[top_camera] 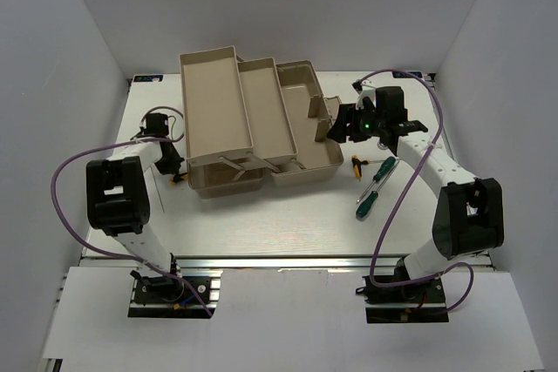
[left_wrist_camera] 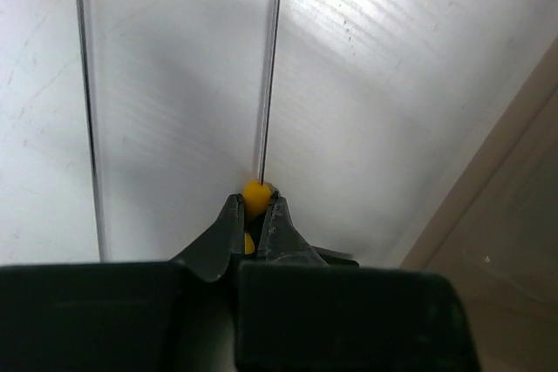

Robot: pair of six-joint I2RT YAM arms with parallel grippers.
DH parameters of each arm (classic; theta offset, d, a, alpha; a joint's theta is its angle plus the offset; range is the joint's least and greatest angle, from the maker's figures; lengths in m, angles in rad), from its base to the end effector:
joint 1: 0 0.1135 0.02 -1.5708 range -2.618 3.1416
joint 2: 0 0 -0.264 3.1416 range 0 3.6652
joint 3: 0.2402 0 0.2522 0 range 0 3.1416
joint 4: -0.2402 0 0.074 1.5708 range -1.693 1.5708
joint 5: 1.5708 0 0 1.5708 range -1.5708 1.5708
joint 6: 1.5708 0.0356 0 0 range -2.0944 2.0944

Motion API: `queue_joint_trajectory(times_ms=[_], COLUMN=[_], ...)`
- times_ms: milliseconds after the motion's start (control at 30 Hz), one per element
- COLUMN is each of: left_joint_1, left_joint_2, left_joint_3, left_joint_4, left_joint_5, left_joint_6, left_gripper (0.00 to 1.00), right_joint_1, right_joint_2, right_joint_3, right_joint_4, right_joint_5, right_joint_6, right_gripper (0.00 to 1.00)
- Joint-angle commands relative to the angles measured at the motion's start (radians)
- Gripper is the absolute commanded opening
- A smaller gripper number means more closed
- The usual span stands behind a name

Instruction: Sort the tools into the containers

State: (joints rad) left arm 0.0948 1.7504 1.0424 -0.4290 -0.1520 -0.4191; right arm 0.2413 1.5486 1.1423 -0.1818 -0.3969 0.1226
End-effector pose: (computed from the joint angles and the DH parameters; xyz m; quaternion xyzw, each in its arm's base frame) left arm 0.3361 0.0374 0.1605 -0.2633 0.9376 0.0385 0.2237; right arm 0.3383 0.0974 0.2765 -0.1441 0.8574 0.2547 0.4235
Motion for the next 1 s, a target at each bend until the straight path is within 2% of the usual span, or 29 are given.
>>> queue_joint_trajectory(times_ms=[0, 233, 333, 467, 667, 800, 900, 967], left_joint_1=[-0.014, -0.013, -0.014, -0.017, -0.026, -0.026, -0.027, -0.029], left_joint_2=[-0.084, -0.117, -0.146, -0.273, -0.431, -0.491, -0.52, -0.513], left_joint_3=[0.068, 0.301, 0.312, 0.308, 0.364, 0.438, 0.418, 0.404], left_joint_4=[-0.053, -0.192, -0.214, -0.237, -0.264, -0.232, -0.133, -0.085], left_joint_5=[-0.001, -0.194, -0.227, -0.231, -0.35, -0.33, -0.207, -0.037], left_joint_6=[0.009, 0.036, 0.031, -0.013, -0.061, -0.079, -0.093, -0.105], left_gripper=[0.0, 0.0, 0.0, 0.0, 0.0, 0.0, 0.0, 0.0], right_joint_1=[-0.005, -0.008, -0.007, -0.007, -0.008, -0.008, -0.008, -0.008], right_joint_2=[-0.041, -0.048, -0.059, -0.074, -0.073, -0.068, -0.073, -0.079], right_joint_3=[0.02, 0.028, 0.02, 0.01, 0.008, 0.014, 0.017, 0.013], right_joint_4=[0.004, 0.005, 0.013, 0.018, 0.016, 0.016, 0.016, 0.016], right_joint_5=[-0.039, -0.077, -0.079, -0.079, -0.095, -0.109, -0.115, -0.114], right_joint_6=[-0.018, -0.009, -0.008, -0.011, -0.006, 0.008, 0.011, 0.009], right_gripper=[0.68, 0.68, 0.68, 0.68, 0.68, 0.67, 0.67, 0.67])
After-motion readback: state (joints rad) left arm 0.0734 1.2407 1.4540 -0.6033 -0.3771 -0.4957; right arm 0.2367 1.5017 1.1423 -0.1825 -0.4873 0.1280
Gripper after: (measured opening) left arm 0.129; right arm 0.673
